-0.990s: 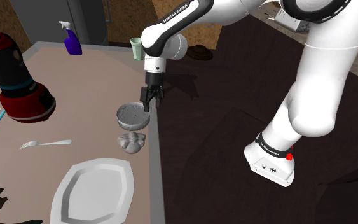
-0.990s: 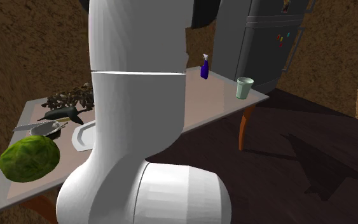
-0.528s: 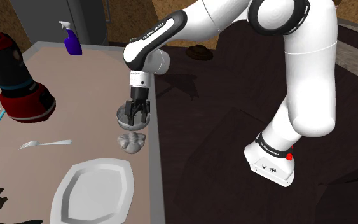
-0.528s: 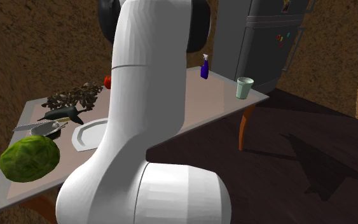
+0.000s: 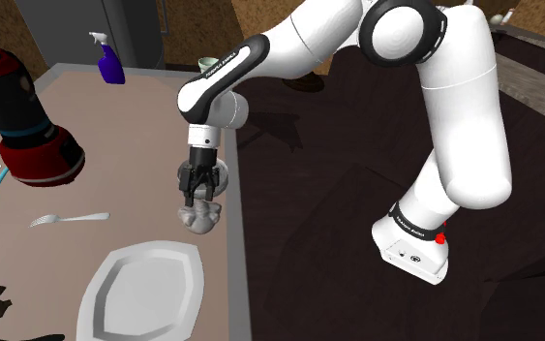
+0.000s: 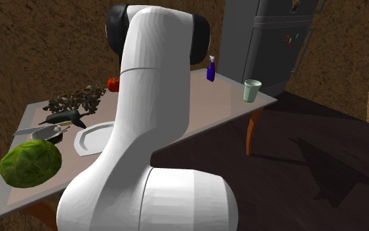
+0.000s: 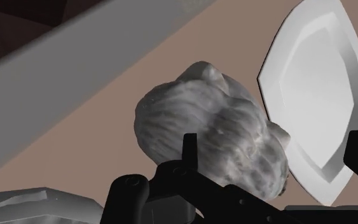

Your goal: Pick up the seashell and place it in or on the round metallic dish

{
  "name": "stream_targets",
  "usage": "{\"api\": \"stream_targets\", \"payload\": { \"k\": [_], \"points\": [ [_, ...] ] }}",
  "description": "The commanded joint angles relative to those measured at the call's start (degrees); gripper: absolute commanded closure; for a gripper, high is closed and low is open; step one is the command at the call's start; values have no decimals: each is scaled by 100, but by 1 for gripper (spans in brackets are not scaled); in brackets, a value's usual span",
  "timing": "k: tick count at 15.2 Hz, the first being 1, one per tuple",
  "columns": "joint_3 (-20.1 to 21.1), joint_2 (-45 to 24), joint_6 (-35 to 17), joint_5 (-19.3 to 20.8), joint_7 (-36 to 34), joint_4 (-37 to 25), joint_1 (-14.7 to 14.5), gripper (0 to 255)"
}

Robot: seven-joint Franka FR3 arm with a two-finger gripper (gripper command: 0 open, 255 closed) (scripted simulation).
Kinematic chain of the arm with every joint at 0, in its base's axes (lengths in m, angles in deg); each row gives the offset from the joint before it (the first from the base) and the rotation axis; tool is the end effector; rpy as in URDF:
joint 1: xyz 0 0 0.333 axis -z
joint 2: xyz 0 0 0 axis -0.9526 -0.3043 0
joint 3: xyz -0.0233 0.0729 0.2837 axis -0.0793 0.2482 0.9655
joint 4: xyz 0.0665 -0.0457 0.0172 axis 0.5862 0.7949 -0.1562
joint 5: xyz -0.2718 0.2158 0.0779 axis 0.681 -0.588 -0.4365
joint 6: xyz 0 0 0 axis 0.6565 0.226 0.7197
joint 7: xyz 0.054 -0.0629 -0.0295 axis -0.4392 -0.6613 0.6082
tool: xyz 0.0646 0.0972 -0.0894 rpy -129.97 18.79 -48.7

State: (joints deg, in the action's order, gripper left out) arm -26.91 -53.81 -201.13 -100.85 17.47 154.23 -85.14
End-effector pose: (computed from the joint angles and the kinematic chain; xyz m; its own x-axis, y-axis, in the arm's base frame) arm 0.5138 0.2680 0.1448 0.9096 0.3192 -0.2658 0.1119 -0.8046 -0.5832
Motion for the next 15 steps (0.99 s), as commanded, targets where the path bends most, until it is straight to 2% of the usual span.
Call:
{"api": "stream_targets", "payload": {
  "k": [1,9,10,15],
  "points": [
    [46,-118,-149,-52,26,50,-69,0],
    [39,-118,-147,-56,28,49,-74,0],
    [34,-131,-139,-50,31,33,-70,255],
    [33,-127,-136,-49,33,35,-67,255]
  ]
}}
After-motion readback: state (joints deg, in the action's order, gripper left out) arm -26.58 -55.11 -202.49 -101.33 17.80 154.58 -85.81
